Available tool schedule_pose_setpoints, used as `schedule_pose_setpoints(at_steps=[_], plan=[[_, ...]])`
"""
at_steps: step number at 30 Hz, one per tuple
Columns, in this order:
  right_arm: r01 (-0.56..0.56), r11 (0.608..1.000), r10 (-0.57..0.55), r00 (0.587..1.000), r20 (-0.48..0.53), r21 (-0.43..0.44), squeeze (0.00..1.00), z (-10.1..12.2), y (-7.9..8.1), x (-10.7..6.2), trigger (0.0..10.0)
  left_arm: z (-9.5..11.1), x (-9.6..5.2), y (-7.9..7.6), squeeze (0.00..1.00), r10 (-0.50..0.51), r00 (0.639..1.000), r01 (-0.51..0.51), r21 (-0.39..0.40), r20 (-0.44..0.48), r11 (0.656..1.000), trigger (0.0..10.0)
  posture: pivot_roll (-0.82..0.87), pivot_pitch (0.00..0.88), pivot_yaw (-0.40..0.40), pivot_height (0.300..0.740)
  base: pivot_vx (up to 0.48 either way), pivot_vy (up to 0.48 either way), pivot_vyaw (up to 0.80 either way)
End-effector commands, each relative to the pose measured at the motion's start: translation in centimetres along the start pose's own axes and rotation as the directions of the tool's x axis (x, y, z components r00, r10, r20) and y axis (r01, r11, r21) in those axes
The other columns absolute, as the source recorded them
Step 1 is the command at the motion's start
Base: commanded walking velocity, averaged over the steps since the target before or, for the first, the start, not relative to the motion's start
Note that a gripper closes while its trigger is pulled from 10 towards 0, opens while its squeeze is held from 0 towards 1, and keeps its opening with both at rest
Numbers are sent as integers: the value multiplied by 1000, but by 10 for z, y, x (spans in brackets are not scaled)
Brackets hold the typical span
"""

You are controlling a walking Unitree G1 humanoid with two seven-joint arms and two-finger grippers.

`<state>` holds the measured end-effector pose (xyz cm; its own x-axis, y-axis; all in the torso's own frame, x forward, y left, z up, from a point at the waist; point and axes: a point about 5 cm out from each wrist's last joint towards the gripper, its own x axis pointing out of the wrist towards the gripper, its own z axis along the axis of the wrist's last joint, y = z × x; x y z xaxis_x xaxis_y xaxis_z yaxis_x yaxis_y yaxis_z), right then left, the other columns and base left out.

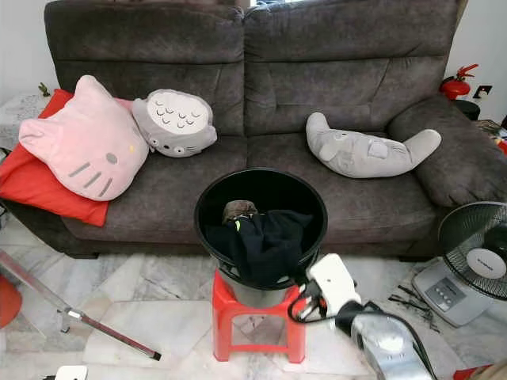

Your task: Hang hanger

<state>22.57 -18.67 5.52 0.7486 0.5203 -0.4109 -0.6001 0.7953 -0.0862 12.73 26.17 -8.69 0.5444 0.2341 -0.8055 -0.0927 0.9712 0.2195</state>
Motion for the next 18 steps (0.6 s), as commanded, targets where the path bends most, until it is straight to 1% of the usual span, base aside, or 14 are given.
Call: schedule_pose_setpoints(at_steps=[1,2,3,6,12,14,15,16,18], plan=[[-52,999,52,999,1,-14,443,-2,8,-3,10000,-4,-1,3,0,-2,1000,2,18,-11,1000,10000,-25,0,55,740,0,0,0],[-62,998,62,998,-1,-19,443,-3,9,-4,10000,-4,-1,3,0,-2,1000,2,18,-11,1000,10000,-25,0,55,740,0,0,0],[-76,997,76,997,-2,-20,1000,-3,11,-7,10000,-4,-1,3,0,-2,1000,2,18,-12,1000,10000,-25,0,55,740,0,0,0],[-87,996,87,996,1,-11,1000,-3,12,-11,10000,-5,-2,3,0,-1,1000,1,17,-13,1000,10000,-25,0,55,740,0,0,0],[-111,992,111,994,-14,-51,1000,-1,13,-17,10000,-6,-2,4,0,1,1000,-1,18,-15,1000,10000,-29,0,55,740,0,0,0],[-123,986,120,992,-34,-108,1000,3,12,-19,10000,-5,-2,4,0,1,1000,0,16,-13,1000,10000,-32,0,55,740,0,0,0],[-123,986,120,992,-34,-108,1000,3,12,-19,10000,-5,-2,4,0,1,1000,0,16,-13,1000,10000,-32,0,55,740,0,0,0],[-138,980,133,990,-44,-145,1000,6,12,-20,10000,-5,-2,5,0,1,1000,0,16,-13,1000,10000,-32,0,55,740,0,0,0],[-181,968,175,983,-48,-176,1000,11,16,-21,10000,-5,-2,5,0,1,1000,-1,15,-12,1000,10000,-33,0,53,740,0,0,0]])
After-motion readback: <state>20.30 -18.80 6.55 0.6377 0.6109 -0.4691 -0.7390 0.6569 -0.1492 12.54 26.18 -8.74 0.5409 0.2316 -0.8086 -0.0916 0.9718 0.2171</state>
